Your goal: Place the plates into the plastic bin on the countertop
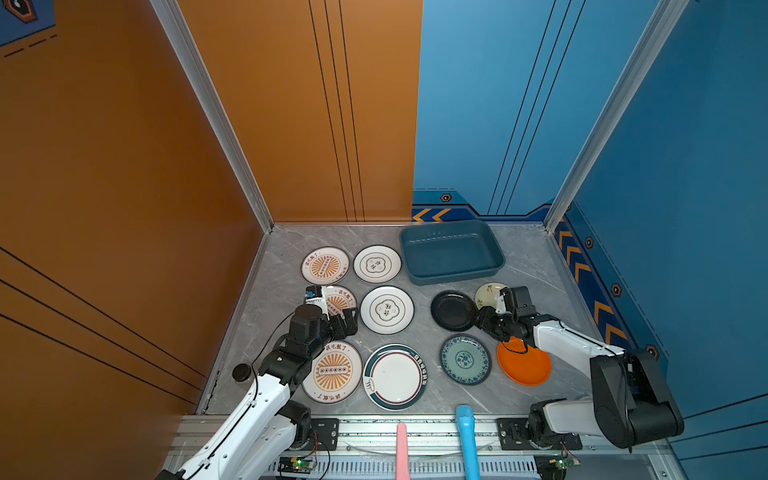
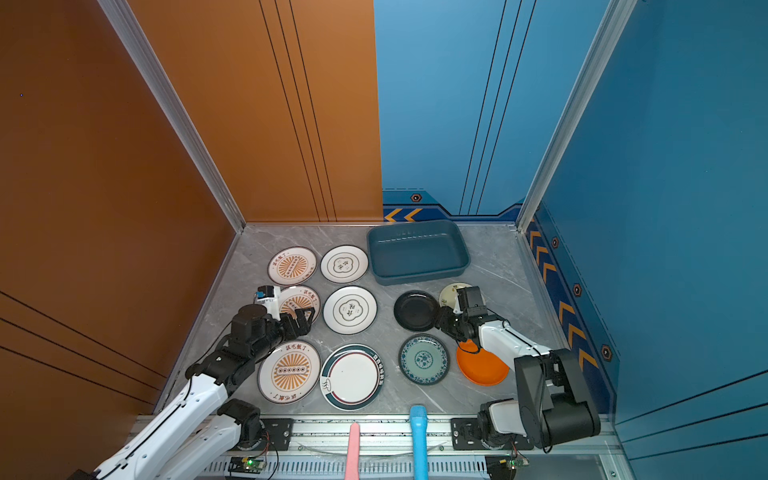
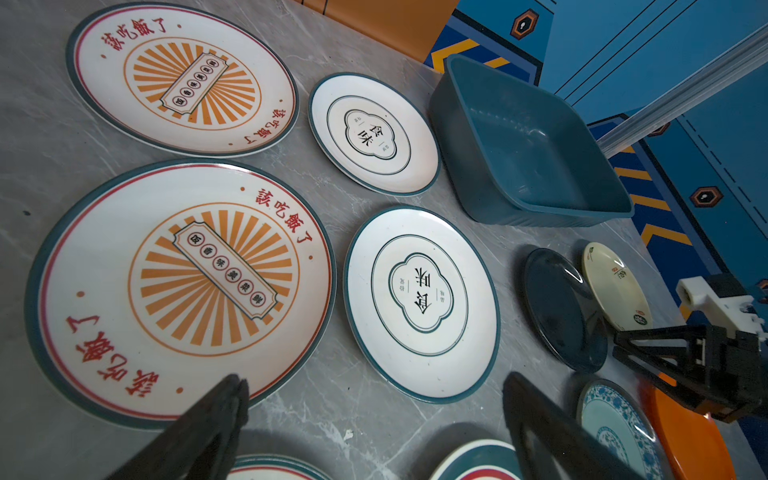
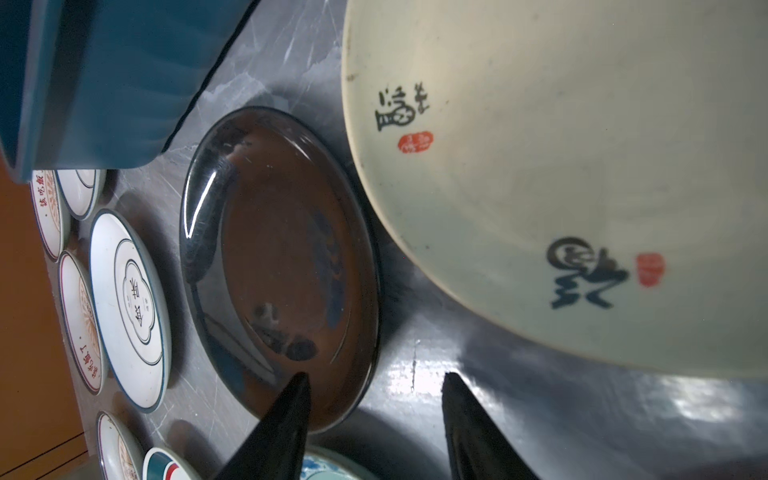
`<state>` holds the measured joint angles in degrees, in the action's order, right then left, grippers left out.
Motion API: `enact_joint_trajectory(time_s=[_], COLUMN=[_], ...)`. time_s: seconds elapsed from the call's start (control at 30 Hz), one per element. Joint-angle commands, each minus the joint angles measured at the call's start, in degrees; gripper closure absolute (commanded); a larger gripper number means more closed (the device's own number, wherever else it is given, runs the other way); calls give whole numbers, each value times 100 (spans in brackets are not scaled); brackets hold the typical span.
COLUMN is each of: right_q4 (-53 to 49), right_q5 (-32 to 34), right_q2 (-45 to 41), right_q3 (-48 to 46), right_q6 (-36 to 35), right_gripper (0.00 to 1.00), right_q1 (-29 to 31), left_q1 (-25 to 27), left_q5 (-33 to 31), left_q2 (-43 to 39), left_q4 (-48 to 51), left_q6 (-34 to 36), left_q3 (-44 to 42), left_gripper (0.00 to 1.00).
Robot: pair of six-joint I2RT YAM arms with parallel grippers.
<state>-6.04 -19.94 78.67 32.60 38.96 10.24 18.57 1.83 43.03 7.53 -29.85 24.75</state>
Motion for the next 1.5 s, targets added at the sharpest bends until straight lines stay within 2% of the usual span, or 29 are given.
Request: enact_joint_trajectory(time_s=[0.0,0.37,0.77,0.93,1.47], right_q4=[400,1154,1544,1573,810], right_q5=[-135,-317,-423,-466,-500], right_q2=[184,757,972,907,61], right_q3=[-121,-265,-344,-360,-245], right_q6=[201,510,657,683,465], right_gripper=[49,60,76,85,97], right_q1=[40,57,67,58,68], left_q1=[59,103,155,174,397], left_q5=[81,72,72,81,489], left_q2=[47,205,357,432,641], left_q4=[-30,-88,-173,-221,-551], left_q6=[91,111,128,137,57], left_q3=[-43,-108,-137,-146,-208], left_gripper=[2,2,2,2,2])
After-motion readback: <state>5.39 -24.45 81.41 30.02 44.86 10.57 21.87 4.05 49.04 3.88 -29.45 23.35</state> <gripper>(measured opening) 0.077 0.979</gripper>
